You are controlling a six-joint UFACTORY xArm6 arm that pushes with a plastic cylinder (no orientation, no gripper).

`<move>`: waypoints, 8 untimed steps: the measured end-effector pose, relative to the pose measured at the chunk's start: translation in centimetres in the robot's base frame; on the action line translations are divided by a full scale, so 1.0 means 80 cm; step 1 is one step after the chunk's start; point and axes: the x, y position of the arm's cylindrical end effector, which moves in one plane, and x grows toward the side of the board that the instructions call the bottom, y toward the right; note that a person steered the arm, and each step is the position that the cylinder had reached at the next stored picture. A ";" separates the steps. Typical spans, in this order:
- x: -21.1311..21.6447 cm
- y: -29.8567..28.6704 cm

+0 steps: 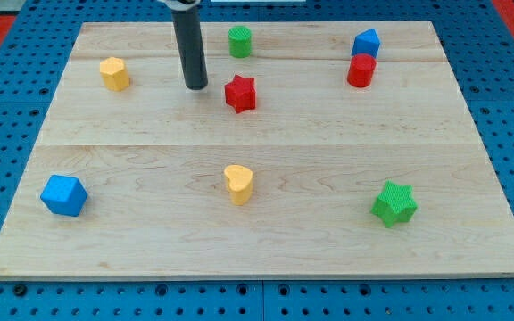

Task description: Move the red star towards the center right of the board

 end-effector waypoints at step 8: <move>-0.014 0.146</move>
